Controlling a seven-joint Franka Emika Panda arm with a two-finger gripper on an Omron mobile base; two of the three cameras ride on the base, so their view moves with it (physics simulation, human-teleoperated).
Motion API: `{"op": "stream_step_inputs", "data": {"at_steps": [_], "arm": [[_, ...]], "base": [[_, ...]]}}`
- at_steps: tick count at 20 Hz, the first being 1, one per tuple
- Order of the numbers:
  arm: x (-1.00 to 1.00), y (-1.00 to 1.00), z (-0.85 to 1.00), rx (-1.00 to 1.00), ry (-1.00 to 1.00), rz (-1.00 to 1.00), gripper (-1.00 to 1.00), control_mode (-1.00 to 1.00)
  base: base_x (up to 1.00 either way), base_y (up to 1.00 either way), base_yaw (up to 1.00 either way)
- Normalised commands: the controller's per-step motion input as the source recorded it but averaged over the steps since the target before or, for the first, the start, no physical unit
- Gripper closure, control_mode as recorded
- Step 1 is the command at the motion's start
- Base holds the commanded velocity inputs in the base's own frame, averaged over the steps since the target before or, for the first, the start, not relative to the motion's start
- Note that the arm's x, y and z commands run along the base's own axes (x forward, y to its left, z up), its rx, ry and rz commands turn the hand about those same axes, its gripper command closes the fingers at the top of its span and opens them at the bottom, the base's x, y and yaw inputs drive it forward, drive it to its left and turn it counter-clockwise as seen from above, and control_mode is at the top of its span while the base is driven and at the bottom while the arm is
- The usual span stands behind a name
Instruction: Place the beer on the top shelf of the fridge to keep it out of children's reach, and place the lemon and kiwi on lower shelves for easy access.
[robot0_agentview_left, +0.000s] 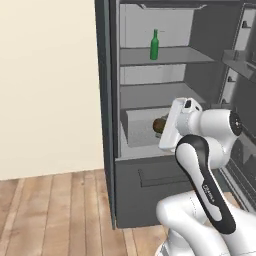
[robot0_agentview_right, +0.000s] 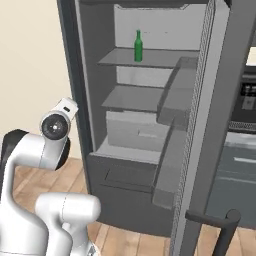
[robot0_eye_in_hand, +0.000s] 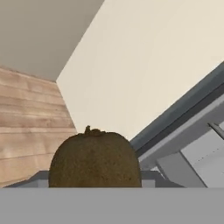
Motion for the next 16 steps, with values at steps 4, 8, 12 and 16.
{"op": "stream_step_inputs", "data": {"at_steps": [4,8,12,16], "arm": [[0.00,0.00,0.00,0.00,0.00,0.00,1.00,1.00],[0.00,0.00,0.00,0.00,0.00,0.00,1.00,1.00],[0.00,0.00,0.00,0.00,0.00,0.00,1.00,1.00],[0.00,0.00,0.00,0.00,0.00,0.00,1.00,1.00]], "base": [[0.47,0.00,-0.46],[0.57,0.00,-0.32],[0.59,0.00,-0.24],[0.56,0.00,-0.19]]}}
